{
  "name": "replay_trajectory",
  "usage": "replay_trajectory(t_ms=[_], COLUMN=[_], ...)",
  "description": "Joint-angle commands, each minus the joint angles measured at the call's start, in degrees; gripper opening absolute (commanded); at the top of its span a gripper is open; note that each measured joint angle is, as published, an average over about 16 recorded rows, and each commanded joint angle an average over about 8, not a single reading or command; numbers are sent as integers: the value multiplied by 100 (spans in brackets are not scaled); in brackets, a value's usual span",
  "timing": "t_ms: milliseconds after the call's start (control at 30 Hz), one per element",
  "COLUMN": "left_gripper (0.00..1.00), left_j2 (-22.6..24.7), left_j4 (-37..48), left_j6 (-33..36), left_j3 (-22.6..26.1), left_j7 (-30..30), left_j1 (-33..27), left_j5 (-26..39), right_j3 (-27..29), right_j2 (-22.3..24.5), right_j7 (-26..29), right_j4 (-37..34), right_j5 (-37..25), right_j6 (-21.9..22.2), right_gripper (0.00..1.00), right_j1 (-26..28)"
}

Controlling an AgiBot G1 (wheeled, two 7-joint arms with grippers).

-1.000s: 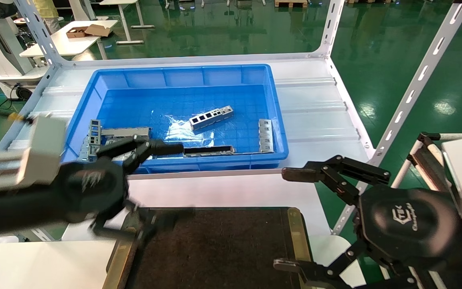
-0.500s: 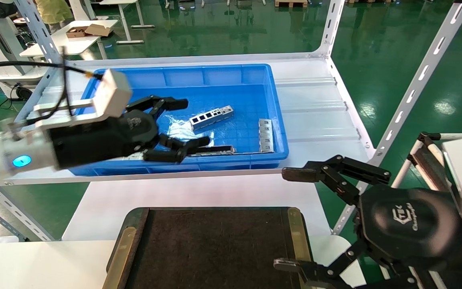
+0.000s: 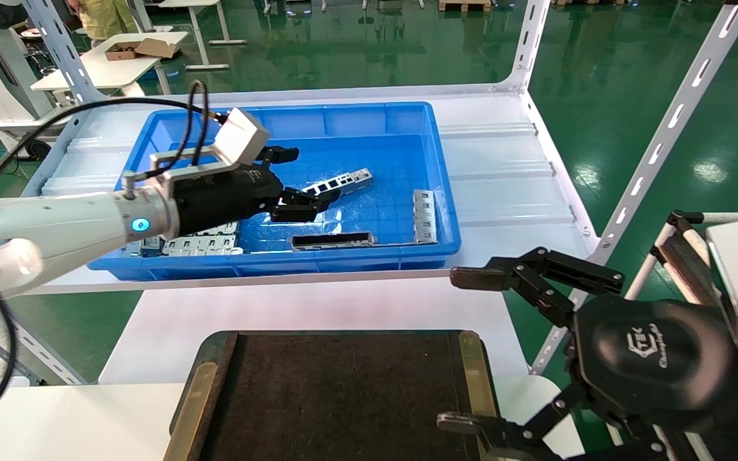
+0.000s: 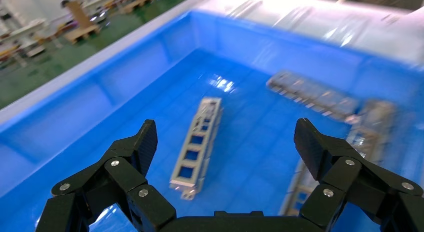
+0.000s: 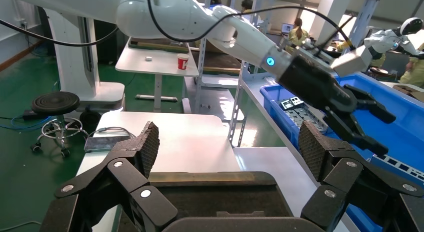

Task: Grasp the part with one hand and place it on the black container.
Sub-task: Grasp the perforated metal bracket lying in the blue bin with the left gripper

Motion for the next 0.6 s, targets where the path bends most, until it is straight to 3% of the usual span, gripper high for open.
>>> replay_trajectory(t_ms=[33,133,167,400,433,467,600], left_gripper=[100,100,99,15,3,0,0], left_j2=[159,386,460,776,789,800,820], left_j4=[319,627,711,998,1003,1004,984], left_j6=[-229,-738,-910,-1699,-1742,-1777,-1860], left_j3=[15,39,47,47,40,34,23], left_j7=[175,324,361,440,432,420,364], left_j1=[-90,-151,-163,-148,-138,-127,-77], left_j5=[54,120,139,149,136,122,81], right_j3=[-1,-2,-2,-5,-6,-6,-8], right_j2=[0,1,1,2,2,3,3], right_j7=[0,-1,-1,-3,-3,-3,-4], right_j4=[0,0,0,0,0,0,0], right_j5=[1,1,2,4,4,4,5], right_j6=[0,1,1,2,3,3,3], right_gripper=[100,98,90,4,0,0,0], right_j1=[0,0,1,1,1,1,2])
